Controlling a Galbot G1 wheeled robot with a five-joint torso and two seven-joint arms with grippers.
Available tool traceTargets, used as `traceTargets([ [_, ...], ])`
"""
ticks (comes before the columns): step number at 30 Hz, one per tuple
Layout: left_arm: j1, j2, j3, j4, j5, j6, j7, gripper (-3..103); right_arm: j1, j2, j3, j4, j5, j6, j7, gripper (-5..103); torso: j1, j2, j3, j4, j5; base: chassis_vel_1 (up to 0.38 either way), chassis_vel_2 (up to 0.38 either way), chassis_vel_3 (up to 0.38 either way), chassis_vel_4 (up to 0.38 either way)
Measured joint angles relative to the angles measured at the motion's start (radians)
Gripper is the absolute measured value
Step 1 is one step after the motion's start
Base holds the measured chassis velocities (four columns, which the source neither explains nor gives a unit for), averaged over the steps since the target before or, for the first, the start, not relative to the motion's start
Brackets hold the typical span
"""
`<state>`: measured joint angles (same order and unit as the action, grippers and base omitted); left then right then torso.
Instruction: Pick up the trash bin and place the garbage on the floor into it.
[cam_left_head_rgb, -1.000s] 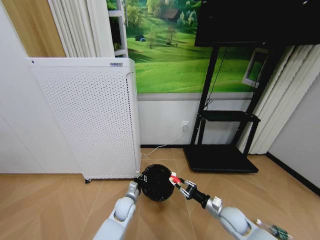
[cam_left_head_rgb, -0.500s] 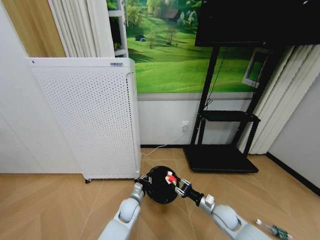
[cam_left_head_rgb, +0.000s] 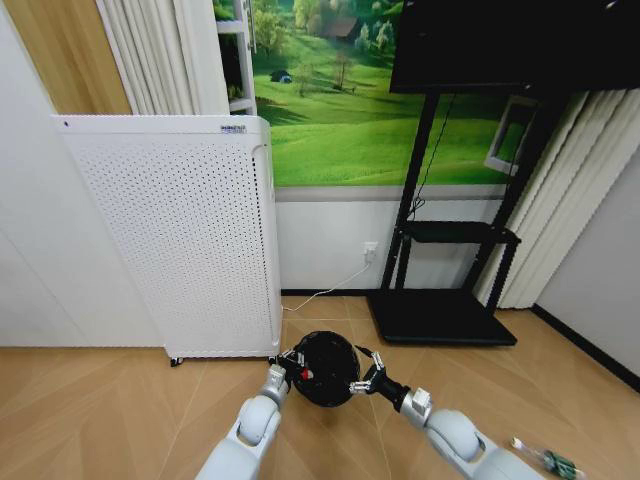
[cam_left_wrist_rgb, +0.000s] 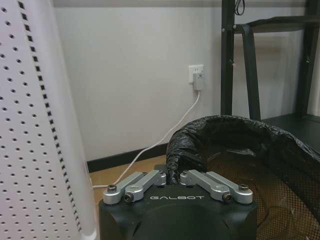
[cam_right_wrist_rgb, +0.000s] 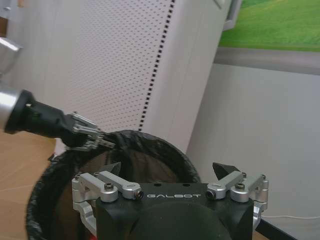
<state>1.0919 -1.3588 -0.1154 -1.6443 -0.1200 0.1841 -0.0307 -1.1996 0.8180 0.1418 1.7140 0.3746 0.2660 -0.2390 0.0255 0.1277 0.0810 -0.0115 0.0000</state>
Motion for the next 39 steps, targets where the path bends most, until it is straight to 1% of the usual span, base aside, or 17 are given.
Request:
traceTargets([
  [1, 0.013, 0.017, -0.014, -0.028, -0.004, 0.004, 0.000, 6, -0.004, 0.006, 0.026, -0.001, 0.002, -0.014, 0.022, 100, 0.000, 0.000, 0.000, 0.0000, -0.0001, 0.000, 0.000, 0.000, 0.000],
  [3, 0.021, 0.026, -0.023, -0.043, -0.006, 0.004, 0.001, 6, -0.007, 0.007, 0.037, -0.002, 0.002, -0.019, 0.030, 100, 0.000, 0.000, 0.000, 0.0000, 0.0000, 0.000, 0.000, 0.000, 0.000],
  [9, 0.101, 0.095, -0.103, -0.149, -0.019, 0.010, 0.002, 6, -0.034, 0.009, 0.114, -0.015, 0.003, -0.049, 0.084, 100, 0.000, 0.000, 0.000, 0.0000, -0.0002, 0.000, 0.000, 0.000, 0.000],
  [11, 0.156, 0.128, -0.147, -0.194, -0.018, 0.010, 0.004, 6, -0.040, 0.025, 0.151, -0.022, -0.006, -0.083, 0.151, 100, 0.000, 0.000, 0.000, 0.0000, -0.0001, 0.000, 0.000, 0.000, 0.000],
  [12, 0.156, 0.128, -0.147, -0.194, -0.018, 0.010, 0.004, 6, -0.040, 0.025, 0.151, -0.022, -0.006, -0.083, 0.151, 100, 0.000, 0.000, 0.000, 0.0000, -0.0001, 0.000, 0.000, 0.000, 0.000],
  [13, 0.185, 0.144, -0.169, -0.219, -0.017, 0.010, 0.007, 6, -0.039, 0.036, 0.168, -0.027, -0.006, -0.109, 0.194, 100, 0.000, 0.000, 0.000, 0.0001, -0.0002, 0.000, 0.000, 0.000, 0.000],
  [14, 0.235, 0.163, -0.213, -0.258, -0.016, 0.010, 0.010, 6, -0.027, 0.064, 0.192, -0.044, -0.002, -0.155, 0.274, 100, 0.000, 0.000, 0.000, 0.0003, -0.0001, 0.000, 0.000, 0.000, 0.000],
  [15, 0.254, 0.168, -0.231, -0.274, -0.018, 0.010, 0.010, 6, -0.021, 0.074, 0.201, -0.053, 0.002, -0.171, 0.298, 100, 0.000, 0.000, 0.000, 0.0004, 0.0000, 0.000, 0.000, 0.000, 0.000],
  [18, 0.282, 0.174, -0.258, -0.296, -0.020, 0.010, 0.010, 6, -0.010, 0.093, 0.213, -0.072, 0.010, -0.190, 0.330, 100, 0.000, 0.000, 0.000, 0.0001, -0.0002, 0.000, 0.000, 0.000, 0.000],
  [21, 0.348, 0.201, -0.332, -0.347, -0.034, 0.010, 0.013, 6, 0.001, 0.127, 0.239, -0.112, 0.026, -0.226, 0.381, 100, 0.000, 0.000, 0.000, -0.0001, -0.0002, 0.000, 0.000, 0.000, 0.000],
  [22, 0.348, 0.201, -0.332, -0.347, -0.034, 0.010, 0.013, 6, 0.001, 0.127, 0.239, -0.112, 0.026, -0.226, 0.381, 100, 0.000, 0.000, 0.000, -0.0001, -0.0002, 0.000, 0.000, 0.000, 0.000],
  [24, 0.390, 0.229, -0.416, -0.385, -0.063, 0.009, 0.021, 6, 0.007, 0.163, 0.259, -0.136, 0.040, -0.270, 0.428, 100, 0.000, 0.000, 0.000, -0.0001, -0.0002, 0.000, 0.000, 0.000, 0.000],
  [25, 0.390, 0.229, -0.416, -0.385, -0.063, 0.009, 0.021, 6, 0.007, 0.163, 0.259, -0.136, 0.040, -0.270, 0.428, 100, 0.000, 0.000, 0.000, -0.0001, -0.0002, 0.000, 0.000, 0.000, 0.000],
  [28, 0.431, 0.246, -0.513, -0.416, -0.096, 0.005, 0.027, 6, 0.014, 0.219, 0.272, -0.159, 0.064, -0.337, 0.497, 100, 0.000, 0.000, 0.000, 0.0000, 0.0001, 0.000, 0.000, 0.000, 0.000],
  [36, 0.477, 0.232, -0.577, -0.453, -0.113, 0.001, 0.030, 6, -0.008, 0.257, 0.283, -0.142, 0.048, -0.365, 0.519, 100, 0.000, 0.000, 0.000, 0.0000, 0.0000, 0.000, 0.000, 0.000, 0.000],
  [38, 0.484, 0.213, -0.579, -0.451, -0.113, -0.001, 0.030, 6, -0.028, 0.267, 0.299, -0.131, 0.027, -0.345, 0.515, 100, 0.000, 0.000, 0.000, 0.0001, -0.0001, 0.000, 0.000, 0.000, 0.000],
  [39, 0.485, 0.208, -0.578, -0.445, -0.109, -0.006, 0.030, 6, -0.036, 0.269, 0.303, -0.126, 0.029, -0.335, 0.513, 100, 0.000, 0.000, 0.000, -0.0005, -0.0001, 0.000, 0.000, 0.000, 0.000],
])
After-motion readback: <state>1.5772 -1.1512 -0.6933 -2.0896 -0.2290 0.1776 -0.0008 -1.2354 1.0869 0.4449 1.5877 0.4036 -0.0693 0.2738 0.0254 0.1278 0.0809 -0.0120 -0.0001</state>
